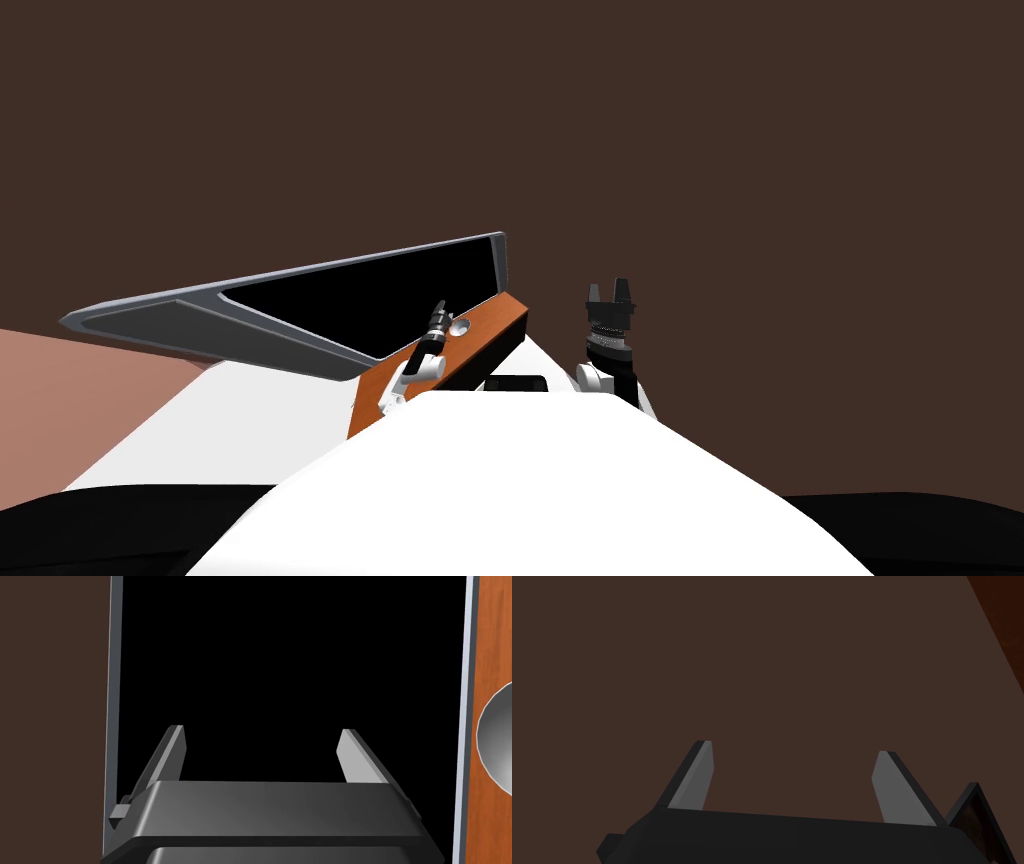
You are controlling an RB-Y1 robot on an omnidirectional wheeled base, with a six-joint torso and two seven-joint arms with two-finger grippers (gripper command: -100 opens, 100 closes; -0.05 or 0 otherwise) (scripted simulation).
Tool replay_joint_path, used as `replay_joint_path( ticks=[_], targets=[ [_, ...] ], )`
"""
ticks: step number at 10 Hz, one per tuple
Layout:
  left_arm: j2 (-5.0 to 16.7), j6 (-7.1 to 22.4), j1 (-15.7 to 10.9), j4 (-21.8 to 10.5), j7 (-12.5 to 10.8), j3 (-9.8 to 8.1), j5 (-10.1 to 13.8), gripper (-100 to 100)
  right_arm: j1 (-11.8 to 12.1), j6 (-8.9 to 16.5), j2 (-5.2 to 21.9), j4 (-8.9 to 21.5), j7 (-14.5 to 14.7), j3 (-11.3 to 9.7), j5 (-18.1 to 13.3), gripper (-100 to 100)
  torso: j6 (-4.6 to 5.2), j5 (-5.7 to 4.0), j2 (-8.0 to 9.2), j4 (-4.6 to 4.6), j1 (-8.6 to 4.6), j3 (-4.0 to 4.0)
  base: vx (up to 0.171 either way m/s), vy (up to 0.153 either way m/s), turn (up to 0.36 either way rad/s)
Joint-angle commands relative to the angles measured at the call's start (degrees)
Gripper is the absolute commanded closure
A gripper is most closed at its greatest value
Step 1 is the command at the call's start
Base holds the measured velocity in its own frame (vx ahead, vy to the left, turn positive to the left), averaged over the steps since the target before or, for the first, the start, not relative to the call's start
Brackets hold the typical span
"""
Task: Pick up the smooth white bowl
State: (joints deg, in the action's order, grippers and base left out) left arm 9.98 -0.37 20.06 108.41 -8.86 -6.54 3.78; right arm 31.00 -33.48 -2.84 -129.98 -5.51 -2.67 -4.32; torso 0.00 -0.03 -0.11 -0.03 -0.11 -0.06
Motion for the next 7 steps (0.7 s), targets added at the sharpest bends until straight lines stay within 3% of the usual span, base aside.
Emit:
replay_joint_path(
  ticks=[1, 7],
  targets=[
    [0.3, 1.7, -0.4, -0.9, -0.1, -0.36, 0.1, -100, 0.0, 0.0, 0.0, 0.0, 0.0, 0.0, 0.0, 0, 0.00, 0.00, 0.00, 0.00, 0.00, 0.00, 0.020, -0.025, -0.008],
    [1.1, 11.3, -4.3, -9.1, -0.1, -3.22, 0.9, -100, 0.0, 0.0, 0.0, 0.0, 0.0, 0.0, 0.0, 0, -0.01, 0.00, 0.02, 0.00, -0.01, 0.01, 0.027, -0.040, -0.019]
  ],
)
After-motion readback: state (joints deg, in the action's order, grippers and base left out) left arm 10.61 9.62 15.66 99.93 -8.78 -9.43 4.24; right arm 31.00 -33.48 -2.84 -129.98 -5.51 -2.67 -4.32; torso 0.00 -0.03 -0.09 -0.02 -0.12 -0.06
